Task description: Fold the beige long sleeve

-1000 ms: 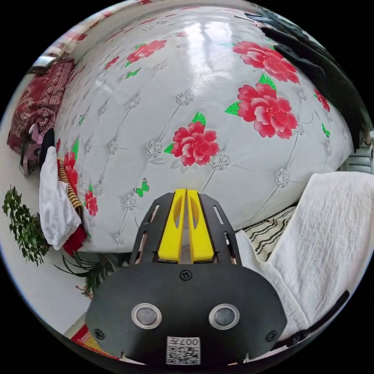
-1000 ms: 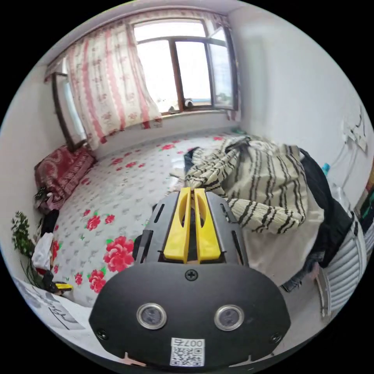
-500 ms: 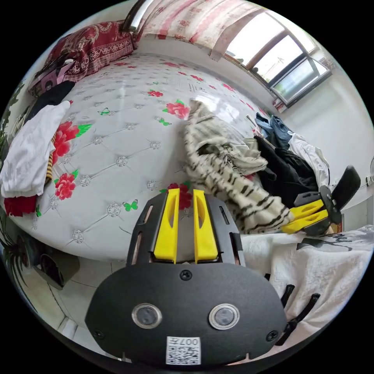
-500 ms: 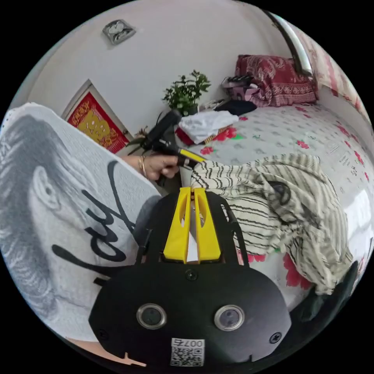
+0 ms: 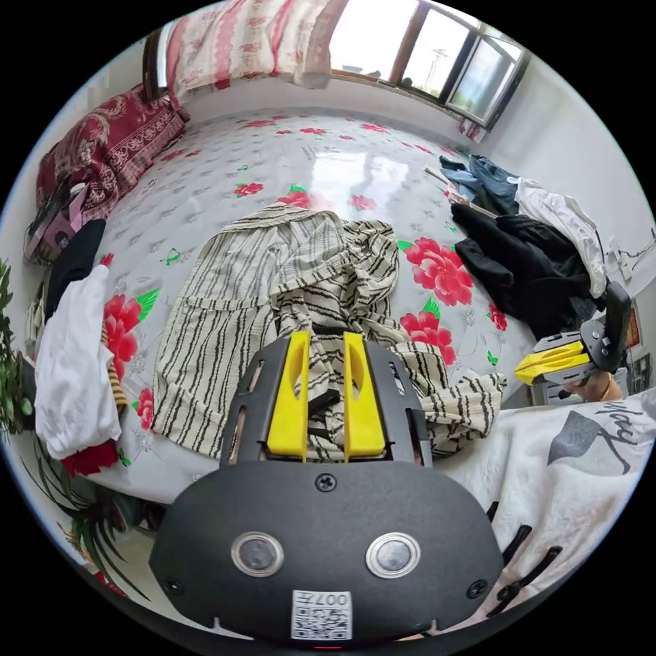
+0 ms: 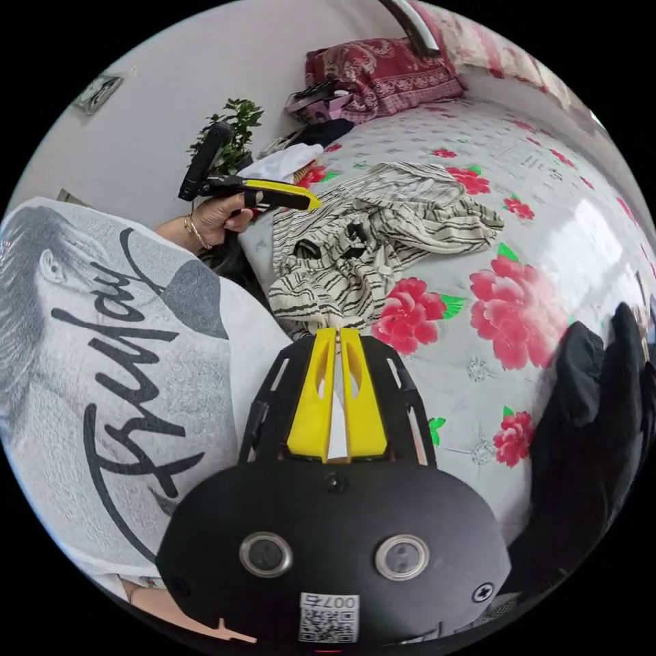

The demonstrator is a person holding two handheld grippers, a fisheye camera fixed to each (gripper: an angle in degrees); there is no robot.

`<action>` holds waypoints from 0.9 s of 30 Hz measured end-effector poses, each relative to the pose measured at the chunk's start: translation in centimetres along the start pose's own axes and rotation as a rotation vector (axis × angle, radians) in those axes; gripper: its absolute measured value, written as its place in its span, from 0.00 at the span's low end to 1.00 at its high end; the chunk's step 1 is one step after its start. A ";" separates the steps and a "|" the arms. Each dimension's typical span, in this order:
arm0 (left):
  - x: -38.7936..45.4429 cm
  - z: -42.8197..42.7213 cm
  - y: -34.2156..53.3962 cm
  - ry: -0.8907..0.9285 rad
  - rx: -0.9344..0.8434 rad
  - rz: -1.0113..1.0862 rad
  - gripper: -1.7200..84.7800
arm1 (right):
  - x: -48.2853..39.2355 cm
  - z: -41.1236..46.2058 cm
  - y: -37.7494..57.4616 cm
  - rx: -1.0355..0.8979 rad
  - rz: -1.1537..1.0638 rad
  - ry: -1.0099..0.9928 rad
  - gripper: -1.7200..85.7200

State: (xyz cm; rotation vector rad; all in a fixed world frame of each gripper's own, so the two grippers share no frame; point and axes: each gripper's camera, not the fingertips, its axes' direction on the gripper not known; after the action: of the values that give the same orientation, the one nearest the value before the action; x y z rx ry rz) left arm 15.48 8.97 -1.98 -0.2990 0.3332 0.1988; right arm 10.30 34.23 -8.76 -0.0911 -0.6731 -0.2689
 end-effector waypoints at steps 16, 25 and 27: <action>1.3 5.1 -2.6 0.050 -0.136 0.264 0.10 | 6.1 9.0 -6.5 -0.100 0.284 -0.081 0.09; 1.7 11.3 -9.3 -0.014 -0.335 0.406 0.10 | 3.3 10.5 -6.7 -0.126 0.255 -0.072 0.03; 1.6 13.0 -9.0 -0.066 -0.395 0.437 0.05 | 2.2 8.0 -5.1 -0.069 0.242 -0.049 0.03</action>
State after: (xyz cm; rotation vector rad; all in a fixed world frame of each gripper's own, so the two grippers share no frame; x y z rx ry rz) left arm 22.92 4.90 11.51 -0.6068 0.2891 0.7076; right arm 5.66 30.18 -1.16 -0.2446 -0.6946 -0.0570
